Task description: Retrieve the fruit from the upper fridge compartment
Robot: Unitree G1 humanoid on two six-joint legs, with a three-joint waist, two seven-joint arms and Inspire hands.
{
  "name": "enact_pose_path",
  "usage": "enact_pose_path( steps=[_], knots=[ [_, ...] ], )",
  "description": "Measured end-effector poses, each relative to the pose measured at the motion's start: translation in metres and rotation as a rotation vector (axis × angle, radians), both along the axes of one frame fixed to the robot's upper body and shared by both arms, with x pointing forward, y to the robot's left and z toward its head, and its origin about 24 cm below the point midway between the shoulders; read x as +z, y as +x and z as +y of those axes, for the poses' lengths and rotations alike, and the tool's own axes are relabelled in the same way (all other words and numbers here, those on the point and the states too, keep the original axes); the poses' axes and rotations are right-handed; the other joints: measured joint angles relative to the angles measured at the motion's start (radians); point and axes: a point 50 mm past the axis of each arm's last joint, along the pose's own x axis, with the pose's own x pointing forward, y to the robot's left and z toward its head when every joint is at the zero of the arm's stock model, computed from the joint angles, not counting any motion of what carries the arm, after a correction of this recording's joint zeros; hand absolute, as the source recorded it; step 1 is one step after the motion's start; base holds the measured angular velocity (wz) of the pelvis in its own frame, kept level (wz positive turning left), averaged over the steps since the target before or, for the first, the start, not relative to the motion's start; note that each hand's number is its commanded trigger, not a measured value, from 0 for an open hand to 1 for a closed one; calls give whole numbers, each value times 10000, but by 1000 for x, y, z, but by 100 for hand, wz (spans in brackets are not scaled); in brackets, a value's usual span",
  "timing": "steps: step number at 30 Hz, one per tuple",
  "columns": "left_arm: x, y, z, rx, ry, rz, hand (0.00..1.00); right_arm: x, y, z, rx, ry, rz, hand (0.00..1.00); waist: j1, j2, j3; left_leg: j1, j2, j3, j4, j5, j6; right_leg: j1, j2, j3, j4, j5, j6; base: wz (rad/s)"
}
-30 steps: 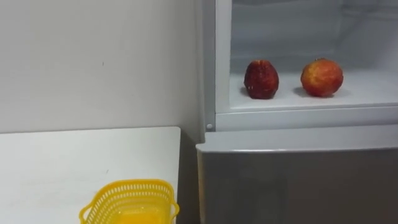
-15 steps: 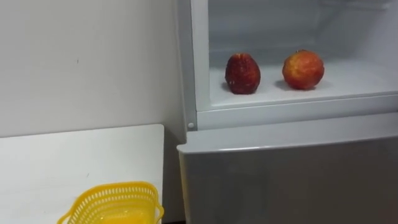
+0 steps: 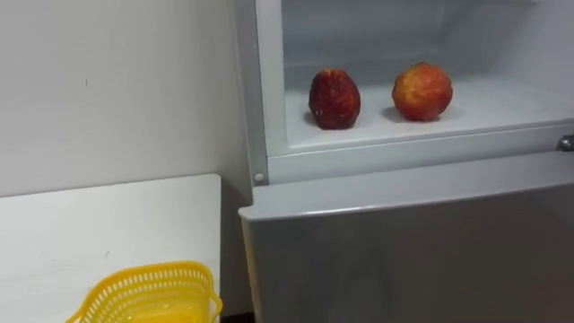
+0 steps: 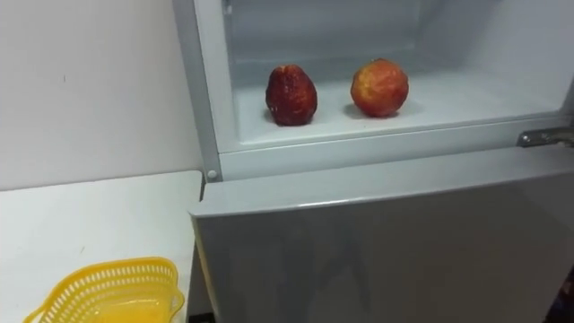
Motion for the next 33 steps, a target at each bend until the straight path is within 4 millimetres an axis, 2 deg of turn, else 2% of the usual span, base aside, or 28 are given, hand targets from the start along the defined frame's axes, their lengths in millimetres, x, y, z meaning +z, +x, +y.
enact_pose_path(
  steps=[5,7,8,11,13,17,20,23,26,28,33],
  knots=[
    [2,8,-1,-235,72,-416,0,31,34,0,413,-743,-2575,0,-113,59,-48,-17,18,230,-23,1,-2,-114,-6,85,26,0,1,-7],
    [3,12,-2,-524,145,-675,0,58,50,5,1062,-1557,-4141,0,-166,76,-68,-18,19,389,-67,3,-6,-210,18,252,71,1,-2,-20],
    [3,12,-3,-519,126,-714,0,66,54,6,1137,-1663,-4572,0,-205,76,-72,-6,18,441,-88,3,-6,-235,24,299,89,2,-4,-26],
    [3,13,-5,-648,134,-823,0,126,79,13,1648,-2699,-7478,0,-379,124,-111,15,47,738,-177,3,-6,-451,65,593,206,15,-17,-28],
    [3,14,-6,-720,233,-861,0,149,85,16,1703,-3235,-8745,0,-442,164,-168,26,58,745,-182,4,-6,-464,74,630,199,48,-23,-14],
    [3,15,-6,-787,264,-927,0,167,90,21,2144,-4216,-9612,0,-502,108,-177,44,84,884,-191,3,-6,-490,95,746,217,86,-19,-9],
    [2,15,-9,-962,141,-866,0,176,93,29,2729,-4744,-9948,0,-396,206,-176,23,93,1019,-225,5,-3,-620,102,901,395,96,-12,-16],
    [2,20,-13,-1205,-10,-884,0,192,96,41,3224,-5154,-10700,0,-349,311,-138,28,93,1016,-213,6,0,-665,108,897,408,114,-8,0],
    [1,24,-19,-1607,-305,-879,0,223,103,60,3855,-5592,-12366,0,-281,469,-70,-57,174,986,-242,3,1,-834,124,914,534,120,-10,-3],
    [1,24,-22,-1766,-362,-884,0,235,107,70,4186,-5886,-13145,0,-297,511,-80,-77,173,983,-244,12,-12,-833,139,903,552,125,-20,0],
    [2,25,-20,-1896,-331,-1060,0,253,110,83,4434,-6173,-14482,0,-291,390,-78,-79,183,977,-246,51,-75,-812,196,850,554,132,-31,1]
  ],
)
